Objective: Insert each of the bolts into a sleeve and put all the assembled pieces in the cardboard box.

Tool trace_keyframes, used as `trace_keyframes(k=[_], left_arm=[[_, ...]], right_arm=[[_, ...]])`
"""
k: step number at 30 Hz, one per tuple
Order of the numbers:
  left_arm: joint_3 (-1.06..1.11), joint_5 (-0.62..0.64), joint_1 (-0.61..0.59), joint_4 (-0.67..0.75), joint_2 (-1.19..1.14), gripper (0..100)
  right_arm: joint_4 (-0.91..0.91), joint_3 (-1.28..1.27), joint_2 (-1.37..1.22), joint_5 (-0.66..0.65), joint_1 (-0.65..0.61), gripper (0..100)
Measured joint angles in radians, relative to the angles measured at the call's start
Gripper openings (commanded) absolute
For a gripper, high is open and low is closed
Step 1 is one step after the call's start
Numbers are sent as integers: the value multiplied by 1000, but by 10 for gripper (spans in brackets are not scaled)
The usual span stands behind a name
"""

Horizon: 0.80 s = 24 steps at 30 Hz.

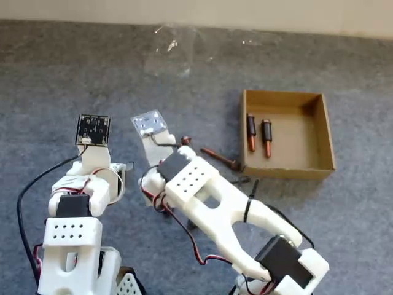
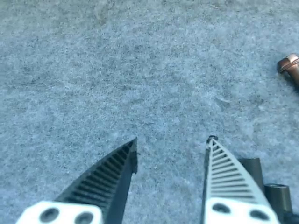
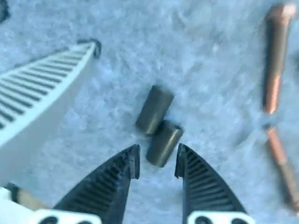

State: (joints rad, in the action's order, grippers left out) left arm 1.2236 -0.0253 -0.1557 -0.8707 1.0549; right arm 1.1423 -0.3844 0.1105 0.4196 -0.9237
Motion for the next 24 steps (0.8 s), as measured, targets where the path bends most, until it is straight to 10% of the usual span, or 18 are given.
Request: trace_keyframes(k=[24], left_arm=[[0,0,0,0,0,220]], right_arm=[[-2,-81,-124,373,28,127]])
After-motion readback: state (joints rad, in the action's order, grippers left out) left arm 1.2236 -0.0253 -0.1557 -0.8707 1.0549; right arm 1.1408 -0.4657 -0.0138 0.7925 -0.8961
